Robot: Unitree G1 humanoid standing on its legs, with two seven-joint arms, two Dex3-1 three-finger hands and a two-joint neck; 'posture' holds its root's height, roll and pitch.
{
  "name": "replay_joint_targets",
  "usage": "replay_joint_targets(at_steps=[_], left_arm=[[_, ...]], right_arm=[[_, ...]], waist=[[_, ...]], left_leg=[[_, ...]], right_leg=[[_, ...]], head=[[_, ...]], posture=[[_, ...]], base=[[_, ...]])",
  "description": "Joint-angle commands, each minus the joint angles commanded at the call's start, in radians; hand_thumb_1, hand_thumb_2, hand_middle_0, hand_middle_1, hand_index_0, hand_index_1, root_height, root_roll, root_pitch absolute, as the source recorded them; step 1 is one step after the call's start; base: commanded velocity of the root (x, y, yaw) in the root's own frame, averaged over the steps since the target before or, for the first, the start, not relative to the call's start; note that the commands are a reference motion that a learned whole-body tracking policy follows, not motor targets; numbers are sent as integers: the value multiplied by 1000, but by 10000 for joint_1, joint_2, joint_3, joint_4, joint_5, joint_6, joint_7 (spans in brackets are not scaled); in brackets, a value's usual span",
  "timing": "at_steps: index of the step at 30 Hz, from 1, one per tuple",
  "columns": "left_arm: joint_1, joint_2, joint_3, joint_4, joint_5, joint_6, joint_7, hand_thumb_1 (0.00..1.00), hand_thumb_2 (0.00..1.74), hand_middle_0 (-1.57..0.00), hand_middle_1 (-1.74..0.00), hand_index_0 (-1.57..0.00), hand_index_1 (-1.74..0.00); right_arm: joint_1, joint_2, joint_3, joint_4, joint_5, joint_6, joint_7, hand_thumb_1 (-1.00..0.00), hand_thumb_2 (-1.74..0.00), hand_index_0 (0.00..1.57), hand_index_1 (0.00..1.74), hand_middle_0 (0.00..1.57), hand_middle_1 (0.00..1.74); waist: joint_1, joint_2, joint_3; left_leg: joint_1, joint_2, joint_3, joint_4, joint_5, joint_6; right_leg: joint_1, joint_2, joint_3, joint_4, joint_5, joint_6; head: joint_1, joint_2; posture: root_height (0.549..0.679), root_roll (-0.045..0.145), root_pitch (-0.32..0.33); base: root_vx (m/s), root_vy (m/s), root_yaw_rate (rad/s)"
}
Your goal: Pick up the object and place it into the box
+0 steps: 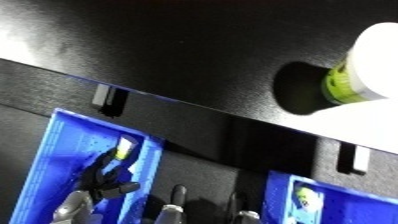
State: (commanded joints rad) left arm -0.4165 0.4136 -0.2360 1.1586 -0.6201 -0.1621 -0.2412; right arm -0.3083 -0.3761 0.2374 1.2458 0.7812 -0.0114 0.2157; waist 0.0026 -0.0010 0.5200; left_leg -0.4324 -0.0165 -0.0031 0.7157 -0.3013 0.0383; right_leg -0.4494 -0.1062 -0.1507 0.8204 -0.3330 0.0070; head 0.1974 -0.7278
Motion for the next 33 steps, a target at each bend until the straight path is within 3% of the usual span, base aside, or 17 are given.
replay_joint_targets(at_steps=[5,10,15,19,25,28,31,33], left_arm=[[253,14,6,-159,-136,273,-72,0,0,0,0,0,0],[594,-17,34,-149,-165,498,-338,0,0,0,0,0,0],[862,4,72,-189,-131,450,-313,0,0,0,0,0,0],[1038,83,78,-326,-134,410,-189,0,0,0,0,0,0],[1229,152,70,-645,-297,424,155,0,0,0,0,0,0],[1390,263,126,-730,-318,407,110,0,0,0,0,0,0],[1598,341,237,-716,-283,257,56,0,0,0,0,0,0],[1703,375,301,-642,-254,127,36,0,0,0,0,0,0]], right_arm=[[56,-89,-34,-182,-246,-285,3,0,0,0,0,0,0],[73,-216,-83,-452,-427,-772,187,0,0,0,0,0,0],[89,-350,122,-1270,-729,-1431,570,0,0,0,0,0,0],[239,-553,567,-2499,-1021,-1481,1024,0,0,0,0,0,0],[943,-1006,1169,-4487,-988,-698,2311,0,0,0,0,0,0],[1427,-1181,1099,-5464,41,52,3412,0,0,0,0,0,0],[1909,-1295,835,-6568,1250,938,4571,0,0,0,0,0,0],[2180,-1408,727,-7298,1537,1478,5411,0,0,0,0,0,0]], waist=[[-128,73,0],[-234,173,0],[-347,232,0],[-472,199,0],[-668,51,0],[-742,-47,0],[-821,-143,0],[-878,-205,0]], left_leg=[[-97,-52,81,301,-209,115],[-121,-58,194,420,-316,168],[-125,-32,297,374,-325,166],[-138,21,359,277,-288,117],[-133,115,363,252,-293,63],[-74,183,361,307,-345,49],[-36,248,412,295,-347,37],[-56,289,467,280,-331,10]], right_leg=[[-138,84,130,187,-41,-37],[-210,136,222,325,-105,-84],[-295,188,281,394,-145,-106],[-359,215,307,382,-163,-106],[-363,165,290,317,-171,-98],[-308,120,273,364,-228,-87],[-301,139,256,415,-284,-77],[-312,159,239,398,-291,-76]], head=[[960,647],[1468,1223],[1908,1503],[1928,1127],[1687,384],[1465,670],[1219,818],[1021,840]], posture=[[627,24,-2],[626,25,1],[625,25,9],[627,27,19],[627,31,25],[627,32,20],[627,31,21],[627,31,24]], base=[[-2,40,-151],[-8,32,-112],[-18,18,-87],[-34,12,-78],[-18,11,-72],[28,-9,-58],[13,-10,-95],[-24,-9,-100]])
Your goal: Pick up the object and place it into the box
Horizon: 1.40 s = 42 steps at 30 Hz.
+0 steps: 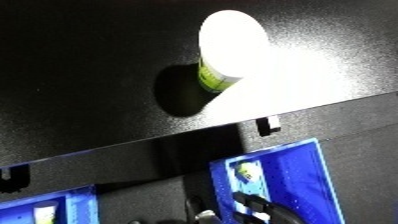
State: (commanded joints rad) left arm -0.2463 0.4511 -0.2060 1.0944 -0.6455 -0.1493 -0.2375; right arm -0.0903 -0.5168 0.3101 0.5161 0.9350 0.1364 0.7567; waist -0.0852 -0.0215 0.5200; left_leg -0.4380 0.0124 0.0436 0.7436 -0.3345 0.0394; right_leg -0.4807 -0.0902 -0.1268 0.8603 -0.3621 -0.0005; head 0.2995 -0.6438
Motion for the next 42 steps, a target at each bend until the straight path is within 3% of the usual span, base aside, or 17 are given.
replay_joint_targets(at_steps=[4,8,13,16,19,22,25,29,32,36,39,42], left_arm=[[159,192,72,177,-46,-187,-157,0,0,0,0,0,0],[192,354,1,365,-173,-302,-331,0,0,0,0,0,0],[60,215,-36,724,-129,-412,-412,0,0,0,0,0,0],[19,94,-14,815,16,-389,-434,0,0,0,0,0,0],[47,-29,63,898,165,-347,-460,0,0,0,0,0,0],[105,-139,209,1030,270,-318,-520,0,0,0,0,0,0],[198,-220,351,1038,320,-254,-553,0,0,0,0,0,0],[297,-285,320,1000,274,-166,-527,0,0,0,0,0,0],[390,-328,262,947,199,-116,-483,0,0,0,0,0,0],[520,-429,196,823,93,-126,-353,0,0,0,0,0,0],[544,-540,160,701,67,-115,-202,0,0,0,0,0,0],[536,-630,109,602,135,-35,-84,0,0,0,0,0,0]], right_arm=[[369,-426,-105,-1613,293,659,1676,0,0,0,0,0,0],[394,-733,-265,-3400,1322,581,3086,0,0,0,0,0,0],[-255,-576,-805,-4984,2731,110,3678,0,0,0,0,0,0],[-728,-417,-1221,-5769,3724,-460,3440,0,0,0,0,0,0],[-1233,-113,-1876,-6279,4578,-1391,2673,0,0,0,0,0,0],[-1800,230,-2731,-6528,4970,-2480,1668,0,0,0,0,0,0],[-2250,388,-3630,-6495,4951,-3559,635,0,0,0,0,0,0],[-2660,184,-4527,-6147,4557,-4818,-704,0,0,0,0,0,0],[-2904,-137,-4840,-5853,3703,-5671,-1910,0,0,0,0,0,0],[-3273,-517,-4967,-5677,1802,-6658,-4210,0,0,0,0,0,0],[-3589,-722,-4903,-5725,611,-6533,-5605,0,0,0,0,0,0],[-3848,-875,-4638,-5699,-464,-5849,-6773,0,0,0,0,0,0]], waist=[[-100,-110,0],[-181,-146,0],[-238,-115,-33],[-246,-82,-91],[-268,-22,-150],[-305,47,-215],[-315,111,-259],[-275,170,-269],[-248,196,-263],[-211,222,-254],[-168,244,-243],[-115,277,-199]], left_leg=[[-38,86,64,56,-13,-68],[-42,149,111,83,-13,-150],[-24,208,156,147,-81,-198],[-46,220,160,217,-137,-219],[-30,202,158,255,-186,-220],[-11,187,176,269,-225,-212],[-1,170,193,302,-269,-203],[27,151,216,325,-292,-193],[49,155,243,337,-278,-192],[64,156,270,332,-246,-158],[76,135,277,305,-233,-132],[82,92,255,331,-228,-121]], right_leg=[[-11,-8,-14,16,-19,5],[0,2,21,12,-24,44],[38,2,63,2,-47,79],[46,-12,77,25,-65,85],[84,-28,85,18,-64,89],[114,-49,81,-2,-49,85],[131,-65,76,2,-41,71],[157,-67,77,-1,-26,54],[179,-48,87,-7,-20,31],[182,1,107,8,-32,-22],[192,36,124,17,-65,-74],[223,33,141,49,-94,-127]], head=[[-262,28],[-405,53],[-520,36],[-454,-15],[-407,-11],[-414,20],[-343,64],[-290,195],[-192,543],[-44,881],[82,838],[195,779]], posture=[[626,30,23],[626,30,22],[626,32,19],[626,34,18],[626,36,15],[627,37,14],[627,38,12],[627,40,9],[627,41,5],[627,41,2],[626,42,2],[626,44,-3]], base=[[-12,-7,-72],[0,4,-44],[10,17,-28],[18,11,25],[27,11,53],[26,19,32],[29,23,26],[26,22,9],[35,18,-25],[31,15,-34],[20,15,5],[26,5,39]])
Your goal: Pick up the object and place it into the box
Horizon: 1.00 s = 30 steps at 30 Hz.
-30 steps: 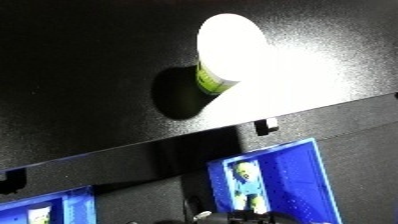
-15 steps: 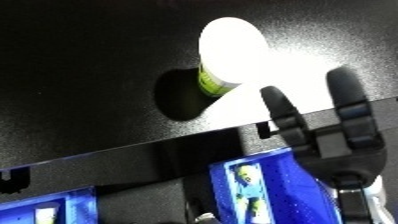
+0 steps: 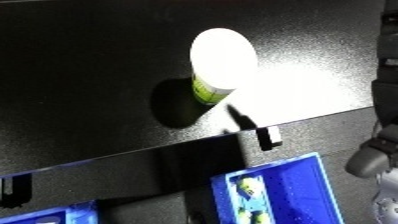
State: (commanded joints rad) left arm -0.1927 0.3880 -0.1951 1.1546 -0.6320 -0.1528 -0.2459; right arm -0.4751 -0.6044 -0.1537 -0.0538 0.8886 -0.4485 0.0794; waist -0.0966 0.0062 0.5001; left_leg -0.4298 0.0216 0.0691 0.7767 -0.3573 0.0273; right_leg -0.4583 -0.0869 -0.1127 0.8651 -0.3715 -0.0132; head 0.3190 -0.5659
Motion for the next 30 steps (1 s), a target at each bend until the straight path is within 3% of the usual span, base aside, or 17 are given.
replay_joint_targets(at_steps=[5,9,14,18,25,30], left_arm=[[40,-24,-119,-72,116,110,89,0,0,0,0,0,0],[94,-16,-202,-75,175,85,58,0,0,0,0,0,0],[7,-9,-347,-93,277,68,-5,0,0,0,0,0,0],[-126,10,-500,-81,295,58,-29,0,0,0,0,0,0],[-283,4,-697,-101,400,256,66,0,0,0,0,0,0],[-323,16,-759,-142,467,440,42,0,0,0,0,0,0]], right_arm=[[-402,-396,913,317,-1674,1642,-1868,0,0,0,0,0,0],[-699,-629,1560,727,-2070,2460,-2297,0,0,0,0,0,0],[-1196,-806,2274,1490,-2375,3460,-2301,0,0,0,0,0,0],[-1660,-928,2829,2235,-2296,3811,-2162,0,0,0,0,0,0],[-2500,-836,3486,3446,-1727,4296,-1632,0,0,0,0,0,0],[-2984,-695,3849,3711,-1686,4536,-1341,0,0,0,0,0,0]], waist=[[140,38,72],[253,43,92],[373,79,106],[494,130,119],[687,236,108],[762,289,86]], left_leg=[[14,-88,-78,20,18,22],[52,-127,-145,-60,60,29],[119,-190,-220,-261,160,15],[135,-228,-261,-345,200,24],[87,-297,-347,-166,96,82],[83,-336,-388,-49,24,113]], right_leg=[[32,-20,14,21,-44,-91],[65,-18,10,-15,-59,-134],[96,-24,1,-150,-8,-130],[111,-42,-20,-207,7,-149],[96,-115,-52,-24,-92,-225],[92,-152,-45,99,-168,-259]], head=[[337,-22],[540,-111],[910,-5],[1275,53],[1799,-127],[2042,-269]], posture=[[626,46,-7],[626,46,-8],[627,44,-5],[628,44,-4],[625,45,-11],[624,48,-15]], base=[[21,-7,42],[29,-13,26],[20,-11,42],[5,-4,44],[24,-6,62],[36,-2,41]])
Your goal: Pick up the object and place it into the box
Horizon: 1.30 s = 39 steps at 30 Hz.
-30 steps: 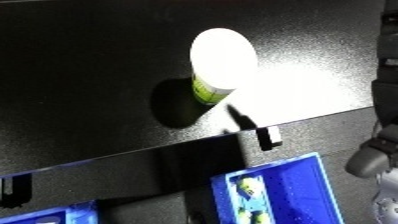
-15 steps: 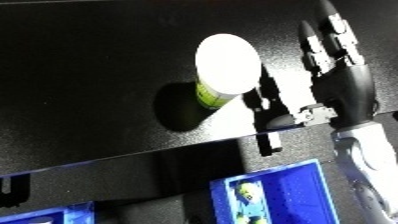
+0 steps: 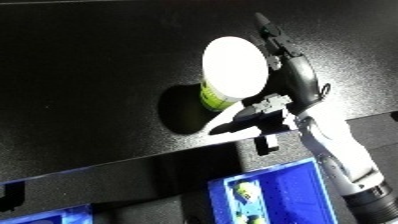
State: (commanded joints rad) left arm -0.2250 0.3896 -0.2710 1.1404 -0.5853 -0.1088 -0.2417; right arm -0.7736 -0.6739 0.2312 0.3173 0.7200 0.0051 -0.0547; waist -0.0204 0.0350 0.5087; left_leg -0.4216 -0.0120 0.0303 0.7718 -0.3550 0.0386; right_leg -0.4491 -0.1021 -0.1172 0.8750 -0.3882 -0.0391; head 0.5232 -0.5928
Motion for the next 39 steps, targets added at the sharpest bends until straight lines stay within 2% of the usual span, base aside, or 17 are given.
replay_joint_targets(at_steps=[1,8,19,23,27,30,34,39], left_arm=[[-1,-9,-8,-1,10,18,-11,0,0,0,0,0,0],[53,-102,-60,-75,76,65,-24,0,0,0,0,0,0],[98,-167,-27,-163,90,201,82,0,0,0,0,0,0],[172,-194,-18,-125,84,116,61,0,0,0,0,0,0],[252,-197,24,-110,0,13,28,0,0,0,0,0,0],[322,-222,125,-106,-122,-34,49,0,0,0,0,0,0],[459,-368,349,-46,-374,-157,83,0,0,0,0,0,0],[698,-620,628,19,-531,-362,79,0,0,0,0,0,0]], right_arm=[[-60,45,63,-18,-23,34,50,0,0,0,0,0,0],[-341,423,421,-542,-236,197,175,-350,-609,549,609,549,609],[-154,746,447,-1364,-316,408,29,-900,-1566,1413,1566,1413,1566],[-37,754,396,-1518,-359,355,-130,-900,-1566,1413,1566,1413,1566],[140,701,190,-1809,-455,94,-343,-900,-1566,1413,1566,1413,1566],[520,650,-95,-2197,-669,-411,-412,-900,-1566,1413,1566,1413,1566],[1273,583,-589,-2929,-1467,-1164,-427,-900,-1566,1413,1566,1413,1566],[2477,424,-1540,-3614,-2113,-2162,-1026,-900,-1566,1413,1566,1413,1566]], waist=[[9,6,-8],[54,35,-46],[15,40,-66],[-19,27,-73],[-114,23,-75],[-254,20,-95],[-539,32,-113],[-941,27,-84]], left_leg=[[6,-6,-3,4,-6,2],[40,-36,-20,21,-23,5],[24,-47,-1,75,-52,2],[40,-23,29,47,-40,-7],[64,7,69,-11,-34,-30],[94,41,135,-67,-48,-38],[105,123,305,-85,-91,-62],[144,224,526,52,-260,-49]], right_leg=[[4,-1,4,12,-13,-5],[-1,10,54,102,-86,-40],[-71,7,105,191,-119,-32],[-69,28,114,155,-107,-34],[-93,78,161,100,-75,-4],[-114,122,221,25,-33,42],[-166,180,323,-57,12,85],[-220,271,471,-66,25,121]], head=[[35,-7],[212,-115],[216,-133],[276,-74],[415,131],[676,422],[914,724],[831,1031]], posture=[[624,49,-15],[623,52,-18],[622,56,-17],[623,56,-14],[624,56,-10],[625,56,-5],[626,60,0],[626,64,1]], base=[[39,-1,25],[33,2,21],[12,2,14],[-9,-5,-23],[-27,11,-77],[-32,43,-145],[-28,91,-194],[-26,71,-157]])
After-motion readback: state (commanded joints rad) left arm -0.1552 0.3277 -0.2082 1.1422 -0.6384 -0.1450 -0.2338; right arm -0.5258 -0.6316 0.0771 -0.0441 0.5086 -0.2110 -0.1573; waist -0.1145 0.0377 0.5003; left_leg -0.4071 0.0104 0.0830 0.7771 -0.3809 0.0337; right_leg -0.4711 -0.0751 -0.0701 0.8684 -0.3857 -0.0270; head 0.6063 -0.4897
